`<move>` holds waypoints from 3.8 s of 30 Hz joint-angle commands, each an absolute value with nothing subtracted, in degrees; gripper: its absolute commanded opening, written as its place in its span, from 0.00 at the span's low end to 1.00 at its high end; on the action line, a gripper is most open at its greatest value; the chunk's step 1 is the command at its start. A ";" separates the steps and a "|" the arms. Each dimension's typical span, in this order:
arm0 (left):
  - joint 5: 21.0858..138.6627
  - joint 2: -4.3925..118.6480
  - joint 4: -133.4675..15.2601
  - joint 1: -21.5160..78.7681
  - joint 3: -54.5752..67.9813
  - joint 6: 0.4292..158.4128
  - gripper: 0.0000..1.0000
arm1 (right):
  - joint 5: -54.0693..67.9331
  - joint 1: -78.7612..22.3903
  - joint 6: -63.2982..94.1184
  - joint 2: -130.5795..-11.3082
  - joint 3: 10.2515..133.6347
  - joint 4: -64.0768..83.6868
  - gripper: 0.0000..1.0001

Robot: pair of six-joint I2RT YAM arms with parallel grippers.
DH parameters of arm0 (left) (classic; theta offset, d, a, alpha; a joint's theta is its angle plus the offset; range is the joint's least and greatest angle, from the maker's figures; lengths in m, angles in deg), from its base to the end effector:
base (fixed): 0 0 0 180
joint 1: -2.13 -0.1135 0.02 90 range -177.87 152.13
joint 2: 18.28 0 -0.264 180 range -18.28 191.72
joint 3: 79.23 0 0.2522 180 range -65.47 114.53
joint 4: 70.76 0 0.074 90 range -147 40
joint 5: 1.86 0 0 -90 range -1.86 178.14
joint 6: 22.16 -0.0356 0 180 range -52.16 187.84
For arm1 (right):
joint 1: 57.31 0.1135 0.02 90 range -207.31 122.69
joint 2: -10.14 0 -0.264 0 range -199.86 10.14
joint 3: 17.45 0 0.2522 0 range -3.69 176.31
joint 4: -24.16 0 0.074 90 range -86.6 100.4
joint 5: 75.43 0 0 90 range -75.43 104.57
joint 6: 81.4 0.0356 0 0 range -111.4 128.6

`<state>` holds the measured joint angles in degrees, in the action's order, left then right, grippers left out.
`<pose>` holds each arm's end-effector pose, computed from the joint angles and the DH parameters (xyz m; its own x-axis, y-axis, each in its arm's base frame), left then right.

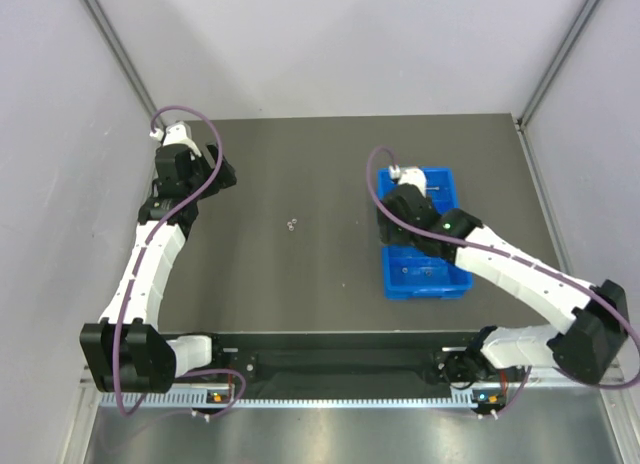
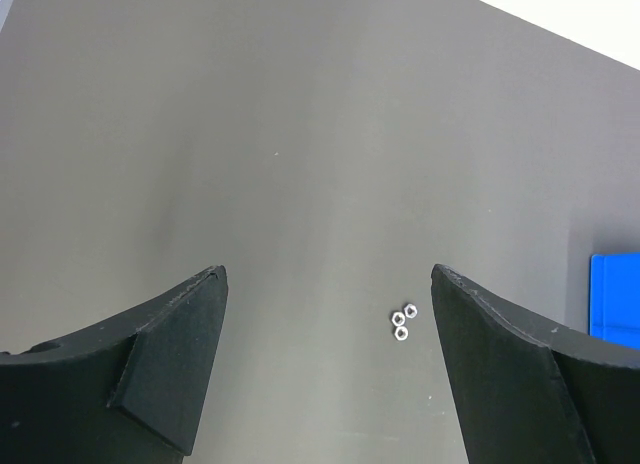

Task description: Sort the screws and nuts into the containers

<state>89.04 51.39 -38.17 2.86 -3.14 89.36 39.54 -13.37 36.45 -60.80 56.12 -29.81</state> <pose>0.2772 -0.0030 0.3409 -0.4098 -0.3616 -0.8375 -0.1630 0.9323 -0.3228 0.1920 0.1641 0.2916 -0.7023 -0.0887 -0.7063 -0.1256 0.9921 0.0004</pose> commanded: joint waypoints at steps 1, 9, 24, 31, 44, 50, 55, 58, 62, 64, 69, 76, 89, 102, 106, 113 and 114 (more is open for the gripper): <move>89.45 51.07 -41.09 2.57 -2.98 89.37 0.87 | 37.34 -8.81 33.82 -67.89 64.93 -20.65 0.68; 88.75 51.16 -41.09 2.57 -3.06 89.46 0.87 | 33.56 -3.00 29.25 -97.07 86.73 -14.21 0.66; 88.40 51.42 -41.09 2.48 -2.98 89.46 0.87 | 33.91 -2.38 29.60 -116.07 100.46 -9.20 0.56; 88.40 51.33 -41.18 2.57 -2.89 89.64 0.87 | 37.33 -2.82 30.56 -119.32 100.99 -7.45 0.48; 86.38 51.59 -41.18 2.57 -2.98 89.90 0.87 | 37.25 -4.49 32.77 -122.49 103.01 -5.60 0.40; 86.38 51.86 -41.27 2.48 -2.89 89.90 0.87 | 37.16 -4.66 33.73 -124.07 104.41 -5.51 0.40; 86.38 51.77 -41.18 2.57 -2.89 89.90 0.87 | 37.42 -4.58 33.99 -125.83 106.25 -6.99 0.43; 86.29 51.86 -41.09 2.48 -2.80 89.90 0.87 | 37.51 -4.58 34.00 -126.35 106.44 -7.88 0.43; 86.20 51.77 -41.18 2.48 -2.80 89.90 0.87 | 37.69 -4.58 34.00 -126.45 106.17 -9.28 0.40; 86.20 51.68 -41.18 2.48 -2.80 89.90 0.87 | 37.78 -4.49 34.08 -126.27 105.65 -9.99 0.38; 86.11 51.77 -41.27 2.48 -2.80 89.99 0.87 | 37.34 -4.58 34.79 -125.04 102.93 -9.47 0.34; 86.03 51.86 -41.27 2.48 -2.97 90.08 0.87 | 36.72 -4.58 34.70 -124.95 102.22 -9.38 0.26; 86.03 51.86 -41.18 2.57 -2.89 90.08 0.87 | 36.63 -4.58 35.84 -123.90 101.51 -12.54 0.35; 86.11 51.68 -41.27 2.48 -2.89 90.08 0.87 | 36.02 -4.49 36.02 -124.42 100.99 -13.24 0.33; 86.20 51.77 -41.18 2.57 -2.89 90.08 0.87 | 36.02 -4.49 35.75 -124.69 101.16 -13.15 0.30; 86.20 51.77 -41.18 2.57 -2.89 90.08 0.87 | 35.67 -4.40 35.49 -124.86 101.16 -12.71 0.17; 86.29 51.77 -41.27 2.57 -2.89 90.08 0.87 | 35.67 -4.49 35.66 -124.78 101.16 -12.89 0.13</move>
<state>86.44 51.65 -38.54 2.86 -3.14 90.19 37.40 -4.23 34.79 -125.02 102.81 -9.02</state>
